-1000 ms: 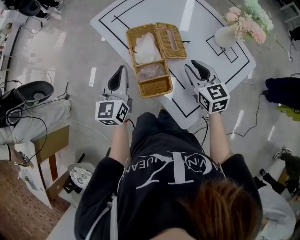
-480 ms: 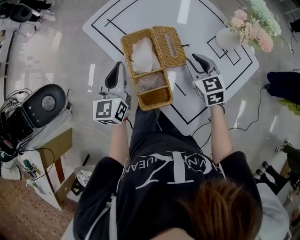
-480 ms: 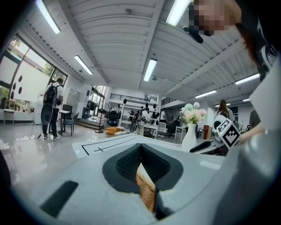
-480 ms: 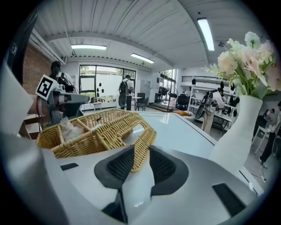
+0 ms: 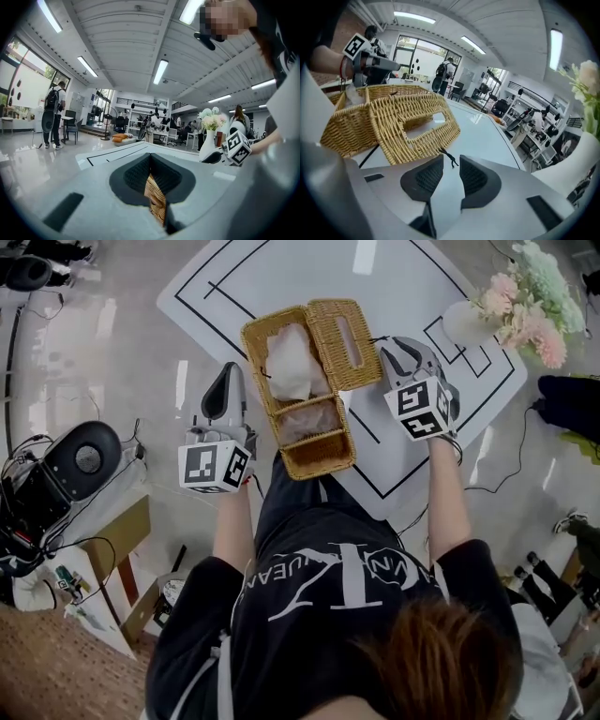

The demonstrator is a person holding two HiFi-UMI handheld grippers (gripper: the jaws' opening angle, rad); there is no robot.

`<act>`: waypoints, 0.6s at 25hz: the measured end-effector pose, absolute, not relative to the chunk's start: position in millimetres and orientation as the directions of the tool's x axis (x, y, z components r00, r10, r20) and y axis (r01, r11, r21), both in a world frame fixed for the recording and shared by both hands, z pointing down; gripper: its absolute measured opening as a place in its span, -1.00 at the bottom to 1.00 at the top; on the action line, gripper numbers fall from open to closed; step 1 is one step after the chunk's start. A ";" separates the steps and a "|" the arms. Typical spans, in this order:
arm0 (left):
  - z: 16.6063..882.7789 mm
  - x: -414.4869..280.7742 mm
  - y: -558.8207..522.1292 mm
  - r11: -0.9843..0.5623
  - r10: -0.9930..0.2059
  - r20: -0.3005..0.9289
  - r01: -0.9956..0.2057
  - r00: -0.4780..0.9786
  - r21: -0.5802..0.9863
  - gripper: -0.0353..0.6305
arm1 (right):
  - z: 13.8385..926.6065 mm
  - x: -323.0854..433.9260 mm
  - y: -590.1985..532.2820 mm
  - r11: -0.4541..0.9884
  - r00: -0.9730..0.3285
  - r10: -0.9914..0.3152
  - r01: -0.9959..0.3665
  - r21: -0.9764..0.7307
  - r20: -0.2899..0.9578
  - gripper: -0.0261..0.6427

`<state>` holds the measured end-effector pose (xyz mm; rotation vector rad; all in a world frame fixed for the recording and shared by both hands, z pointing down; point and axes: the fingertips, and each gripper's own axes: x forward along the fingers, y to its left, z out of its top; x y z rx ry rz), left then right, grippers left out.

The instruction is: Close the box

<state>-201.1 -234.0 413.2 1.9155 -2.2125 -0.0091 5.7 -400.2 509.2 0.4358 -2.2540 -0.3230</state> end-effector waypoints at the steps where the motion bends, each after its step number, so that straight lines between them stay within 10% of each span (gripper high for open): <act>1: 414.9 -203.3 -234.4 0.154 -0.978 0.160 -0.977 -0.131 0.145 -0.87 | 512.8 3.7 -401.5 0.906 -0.609 -0.408 -0.181 0.382 0.680 -0.60; 15: 422.1 -220.9 -235.4 0.169 -0.976 0.169 -0.970 -0.139 0.174 -0.87 | 538.6 -12.7 -411.1 0.894 -0.531 -0.365 0.029 0.447 0.765 -0.66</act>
